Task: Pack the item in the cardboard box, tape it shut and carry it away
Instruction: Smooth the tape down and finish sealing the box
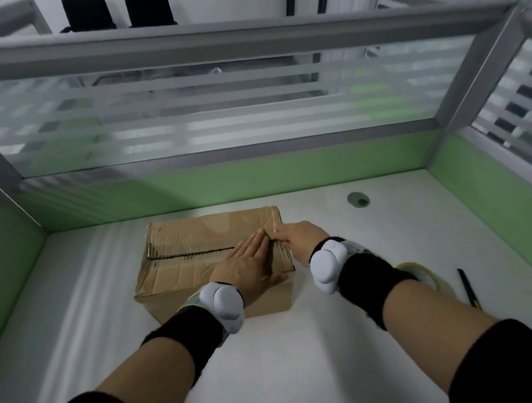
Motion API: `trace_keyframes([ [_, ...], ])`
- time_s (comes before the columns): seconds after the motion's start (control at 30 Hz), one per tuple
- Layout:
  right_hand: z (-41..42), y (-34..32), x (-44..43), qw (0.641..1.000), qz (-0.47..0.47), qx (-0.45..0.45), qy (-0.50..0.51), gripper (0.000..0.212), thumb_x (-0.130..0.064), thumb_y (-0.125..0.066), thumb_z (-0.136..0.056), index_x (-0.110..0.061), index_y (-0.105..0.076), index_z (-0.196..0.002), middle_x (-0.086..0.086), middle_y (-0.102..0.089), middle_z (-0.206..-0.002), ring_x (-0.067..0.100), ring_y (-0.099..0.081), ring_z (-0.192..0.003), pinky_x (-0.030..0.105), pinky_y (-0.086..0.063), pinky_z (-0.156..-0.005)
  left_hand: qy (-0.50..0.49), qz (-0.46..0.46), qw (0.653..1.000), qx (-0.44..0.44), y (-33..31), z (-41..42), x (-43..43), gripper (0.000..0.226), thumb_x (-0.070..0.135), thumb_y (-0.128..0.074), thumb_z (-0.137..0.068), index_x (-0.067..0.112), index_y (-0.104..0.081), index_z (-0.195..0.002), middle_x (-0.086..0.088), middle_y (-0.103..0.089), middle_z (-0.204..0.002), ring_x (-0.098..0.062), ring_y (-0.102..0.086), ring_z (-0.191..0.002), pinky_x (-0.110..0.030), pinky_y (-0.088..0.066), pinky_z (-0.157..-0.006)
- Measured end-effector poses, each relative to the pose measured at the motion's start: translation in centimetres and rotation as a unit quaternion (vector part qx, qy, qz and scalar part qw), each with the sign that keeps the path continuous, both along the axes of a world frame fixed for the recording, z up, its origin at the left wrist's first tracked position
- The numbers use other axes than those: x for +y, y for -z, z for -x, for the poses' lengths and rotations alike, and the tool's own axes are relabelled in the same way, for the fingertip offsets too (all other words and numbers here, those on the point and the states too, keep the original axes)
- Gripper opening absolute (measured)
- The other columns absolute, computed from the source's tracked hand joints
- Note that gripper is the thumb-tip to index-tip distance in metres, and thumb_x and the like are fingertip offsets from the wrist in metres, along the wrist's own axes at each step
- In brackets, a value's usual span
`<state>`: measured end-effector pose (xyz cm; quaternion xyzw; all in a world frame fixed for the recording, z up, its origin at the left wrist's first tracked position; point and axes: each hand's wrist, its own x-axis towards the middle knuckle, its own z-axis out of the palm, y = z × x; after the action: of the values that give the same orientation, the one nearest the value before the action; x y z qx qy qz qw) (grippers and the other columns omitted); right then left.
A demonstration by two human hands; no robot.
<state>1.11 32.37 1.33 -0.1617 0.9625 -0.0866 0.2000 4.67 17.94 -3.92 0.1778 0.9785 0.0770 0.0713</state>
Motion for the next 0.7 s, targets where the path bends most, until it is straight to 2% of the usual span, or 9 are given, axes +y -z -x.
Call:
trace_keyframes([
  [0.17,-0.40,0.37,0.26,0.998,-0.056,-0.001,-0.037,0.045,-0.007,-0.030,-0.094,-0.012,-0.040,-0.138,0.011,-0.046,-0.143,0.032,-0.047,-0.128,0.043,-0.040,-0.106,0.009,-0.007,1.000,-0.006,0.19,0.21,-0.01,0.090,0.067,-0.031,-0.084,0.014,0.003,-0.148,-0.002,0.005,-0.158,-0.013,0.002,-0.146,-0.027,0.000,-0.119],
  [0.37,-0.22,0.30,0.12,0.994,-0.080,-0.018,-0.068,0.044,-0.010,-0.033,-0.097,-0.015,-0.041,-0.139,0.006,-0.038,-0.150,0.028,-0.040,-0.135,0.042,-0.038,-0.108,0.007,-0.011,1.000,-0.008,0.30,0.29,-0.13,0.089,0.068,-0.030,-0.084,0.014,0.002,-0.147,-0.002,0.004,-0.158,-0.013,0.001,-0.146,-0.025,0.001,-0.116],
  [0.53,0.22,0.04,-0.24,0.993,-0.089,-0.016,-0.076,0.048,-0.018,-0.032,-0.098,-0.017,-0.027,-0.146,0.006,-0.026,-0.155,0.030,-0.036,-0.138,0.040,-0.035,-0.111,0.002,-0.014,1.000,-0.012,0.38,0.26,-0.12,0.090,0.068,-0.032,-0.084,0.015,0.003,-0.147,-0.002,0.005,-0.158,-0.012,0.002,-0.146,-0.026,0.000,-0.117],
  [0.7,-0.23,0.46,-0.49,0.992,-0.100,-0.027,-0.077,0.043,-0.020,-0.031,-0.099,-0.016,-0.036,-0.141,0.008,-0.040,-0.148,0.032,-0.045,-0.129,0.038,-0.041,-0.104,0.003,-0.017,1.000,-0.018,0.30,0.25,-0.21,0.089,0.067,-0.033,-0.084,0.014,0.002,-0.148,-0.001,0.005,-0.158,-0.012,0.002,-0.146,-0.027,-0.002,-0.119],
])
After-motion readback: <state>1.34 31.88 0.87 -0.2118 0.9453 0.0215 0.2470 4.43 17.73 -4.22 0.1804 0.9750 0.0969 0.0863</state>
